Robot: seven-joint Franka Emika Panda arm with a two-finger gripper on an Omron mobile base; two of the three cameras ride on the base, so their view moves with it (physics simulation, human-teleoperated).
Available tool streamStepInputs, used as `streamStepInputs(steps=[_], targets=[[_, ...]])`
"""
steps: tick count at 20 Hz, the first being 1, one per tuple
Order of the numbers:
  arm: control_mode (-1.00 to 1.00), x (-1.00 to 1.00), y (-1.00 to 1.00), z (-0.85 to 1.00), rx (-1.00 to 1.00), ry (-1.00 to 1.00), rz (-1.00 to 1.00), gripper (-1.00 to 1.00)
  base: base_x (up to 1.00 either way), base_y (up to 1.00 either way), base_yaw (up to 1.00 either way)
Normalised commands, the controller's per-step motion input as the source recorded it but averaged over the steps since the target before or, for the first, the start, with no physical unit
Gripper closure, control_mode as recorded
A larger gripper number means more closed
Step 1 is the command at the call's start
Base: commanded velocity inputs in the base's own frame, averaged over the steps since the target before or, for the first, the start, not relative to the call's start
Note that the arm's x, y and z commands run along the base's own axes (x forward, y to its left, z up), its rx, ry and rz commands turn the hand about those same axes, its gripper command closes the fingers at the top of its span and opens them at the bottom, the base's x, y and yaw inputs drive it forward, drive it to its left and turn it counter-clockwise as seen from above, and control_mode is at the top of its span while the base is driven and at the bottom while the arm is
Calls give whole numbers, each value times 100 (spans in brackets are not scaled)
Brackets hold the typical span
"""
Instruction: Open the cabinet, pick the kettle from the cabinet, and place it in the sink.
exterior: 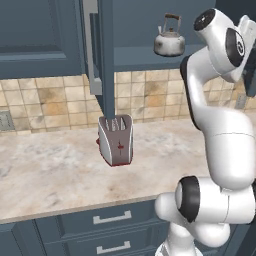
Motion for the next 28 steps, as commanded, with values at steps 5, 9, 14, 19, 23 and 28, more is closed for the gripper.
streamStepInputs(steps=[5, 9, 14, 19, 23, 28], targets=[[-100, -36, -55, 0, 0, 0, -11, -100, 0, 0, 0], [-100, -29, -54, 0, 0, 0, -2, -100, 0, 0, 0], [-100, -26, -49, 0, 0, 0, 0, -100, 0, 0, 0], [-100, -19, -43, 0, 0, 0, 0, -100, 0, 0, 0], [-100, -7, -13, -7, 0, 5, 1, -100, 0, 0, 0], [-100, 0, 25, -2, 0, 0, 23, -100, 0, 0, 0]])
